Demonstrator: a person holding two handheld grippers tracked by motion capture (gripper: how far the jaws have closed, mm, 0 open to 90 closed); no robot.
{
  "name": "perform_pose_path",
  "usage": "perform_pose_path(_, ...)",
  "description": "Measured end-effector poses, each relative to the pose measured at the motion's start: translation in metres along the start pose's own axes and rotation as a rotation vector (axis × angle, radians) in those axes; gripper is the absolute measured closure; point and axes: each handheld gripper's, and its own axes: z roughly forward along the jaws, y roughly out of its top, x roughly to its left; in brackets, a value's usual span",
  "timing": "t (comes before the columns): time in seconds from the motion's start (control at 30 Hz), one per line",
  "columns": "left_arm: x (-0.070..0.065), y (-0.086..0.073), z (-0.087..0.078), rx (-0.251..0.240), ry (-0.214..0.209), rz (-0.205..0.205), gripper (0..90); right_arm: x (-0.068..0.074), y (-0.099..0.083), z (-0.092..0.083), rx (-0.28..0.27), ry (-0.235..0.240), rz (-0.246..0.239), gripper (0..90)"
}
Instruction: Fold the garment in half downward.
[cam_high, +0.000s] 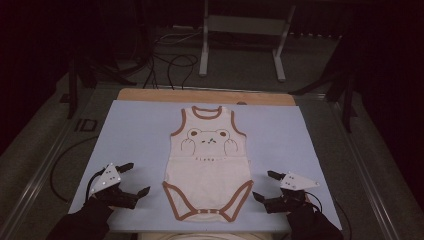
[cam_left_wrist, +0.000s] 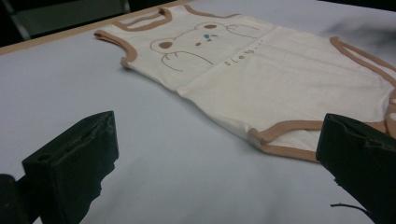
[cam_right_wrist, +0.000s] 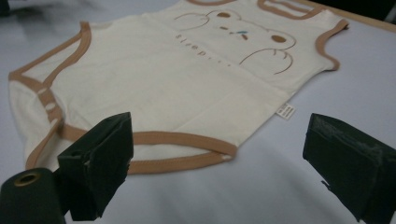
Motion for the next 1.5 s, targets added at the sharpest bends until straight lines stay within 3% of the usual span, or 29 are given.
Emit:
perform_pose_path(0.23,-0.001,0.001,0.001,-0.009,-0.029,0.005,0.1,0.003,0.003,-0.002,0.002,0.02,-0.016,8.5)
perform_pose_path(0.3,-0.004,0.002,0.002,0.004,-0.032,0.022,0.1,0.004,0.004,-0.002,-0.003,0.034,-0.011,8.5)
perform_pose_path(0.5,-0.005,0.005,0.001,-0.001,-0.053,0.025,0.1,0.005,0.009,-0.004,-0.019,0.05,0.016,8.5)
perform_pose_path(0.77,-0.009,0.013,0.0,-0.003,-0.072,0.034,0.1,0.009,0.02,-0.012,-0.043,0.001,0.009,8.5)
perform_pose_path(1.2,-0.008,0.037,-0.005,0.012,-0.11,0.012,0.1,0.009,0.05,-0.031,-0.077,-0.052,0.003,8.6)
perform_pose_path(1.5,-0.005,0.054,-0.009,0.005,-0.101,0.032,0.1,0.003,0.068,-0.033,-0.083,-0.07,-0.006,8.6)
